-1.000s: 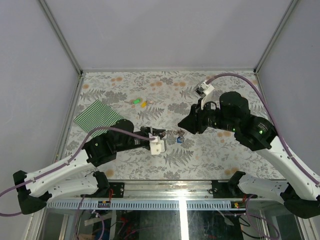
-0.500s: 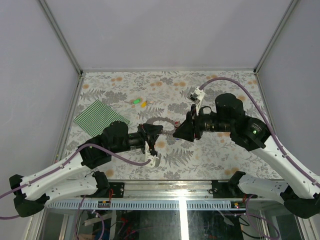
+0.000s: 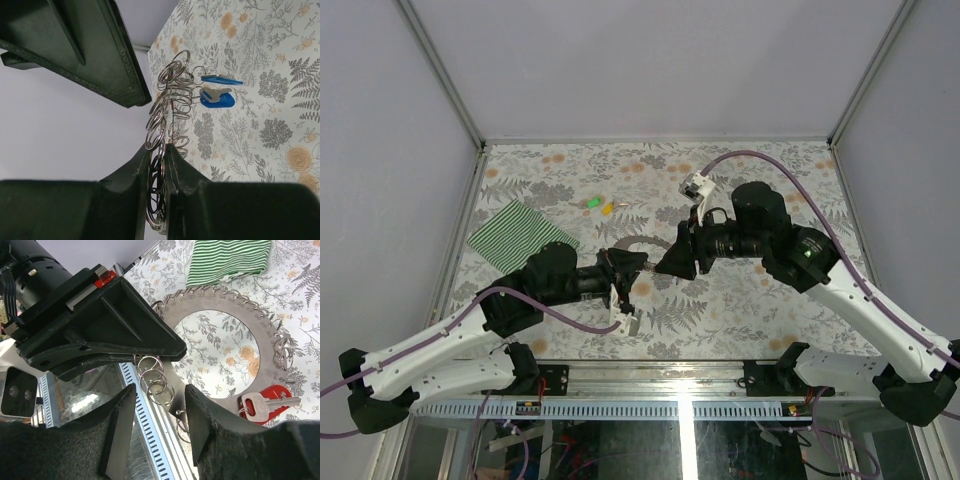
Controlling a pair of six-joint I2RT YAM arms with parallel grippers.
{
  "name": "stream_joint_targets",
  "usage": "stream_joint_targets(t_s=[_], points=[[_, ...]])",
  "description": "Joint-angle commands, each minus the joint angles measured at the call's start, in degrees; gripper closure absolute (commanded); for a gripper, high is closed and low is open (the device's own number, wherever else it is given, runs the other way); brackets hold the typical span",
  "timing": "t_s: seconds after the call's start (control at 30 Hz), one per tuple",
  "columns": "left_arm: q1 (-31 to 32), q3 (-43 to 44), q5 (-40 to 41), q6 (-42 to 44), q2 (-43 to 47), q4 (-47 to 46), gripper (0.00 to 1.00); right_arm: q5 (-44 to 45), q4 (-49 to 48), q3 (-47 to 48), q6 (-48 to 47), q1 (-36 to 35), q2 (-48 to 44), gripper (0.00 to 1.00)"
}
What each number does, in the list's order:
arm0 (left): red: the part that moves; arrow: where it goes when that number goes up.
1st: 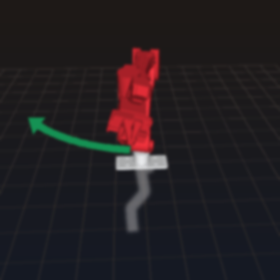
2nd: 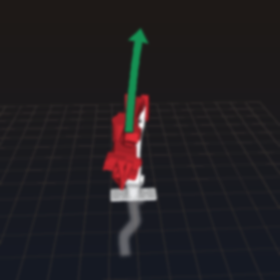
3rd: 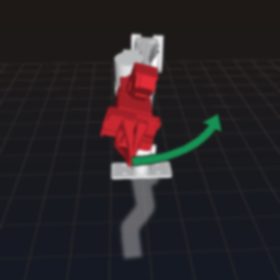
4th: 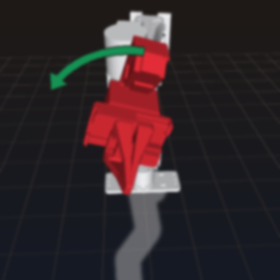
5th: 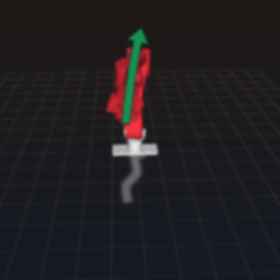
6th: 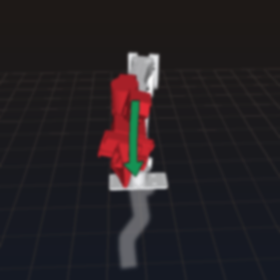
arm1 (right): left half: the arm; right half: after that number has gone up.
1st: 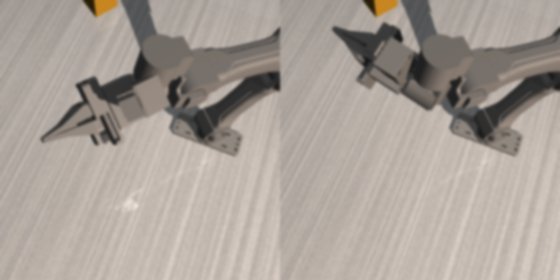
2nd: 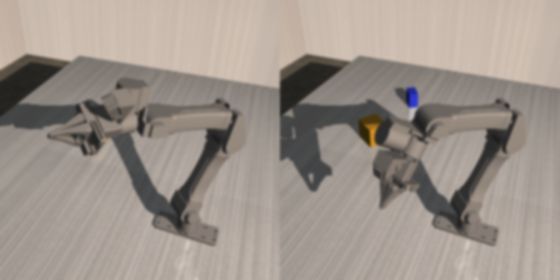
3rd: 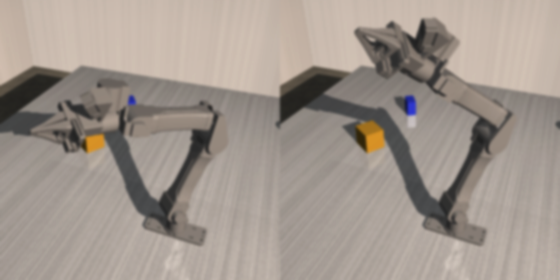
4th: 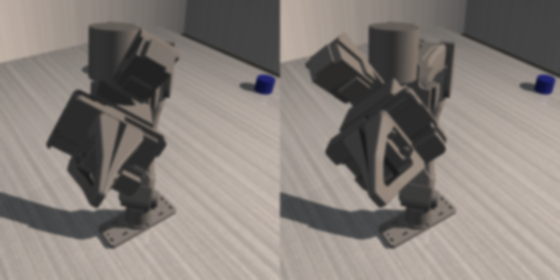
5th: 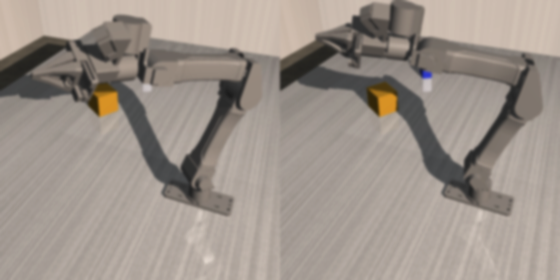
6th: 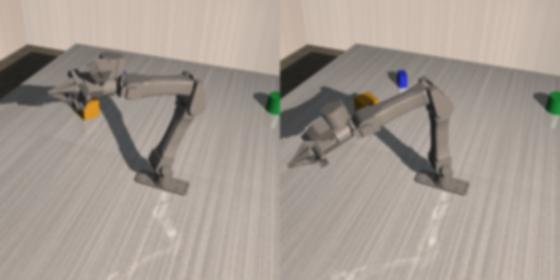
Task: Put the keys on the keyring
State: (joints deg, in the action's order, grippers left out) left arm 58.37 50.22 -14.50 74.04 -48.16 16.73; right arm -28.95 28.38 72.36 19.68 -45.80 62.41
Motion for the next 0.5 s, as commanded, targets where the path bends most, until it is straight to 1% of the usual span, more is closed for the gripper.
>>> stream_joint_targets(t_s=[0.0,0.2,0.37,0.47], points=[[-0.02,1.48,-0.79,-2.76,0.00,-5.13,1.00,-2.20,-3.04,0.95,0.17,-0.25,0.16,0.49],[-0.03,1.12,-1.48,-3.34,0.74,-5.17,1.00,-1.08,-1.94,1.07,-0.68,-0.24,0.51,0.48],[-0.08,1.19,-1.68,-3.46,1.03,-5.11,1.00,-4.75,-0.92,1.12,-0.99,-0.20,2.18,0.44],[-0.07,1.29,-1.77,-3.63,1.04,-5.13,1.00,-6.25,-0.26,1.19,-1.25,-0.23,2.86,0.43]])
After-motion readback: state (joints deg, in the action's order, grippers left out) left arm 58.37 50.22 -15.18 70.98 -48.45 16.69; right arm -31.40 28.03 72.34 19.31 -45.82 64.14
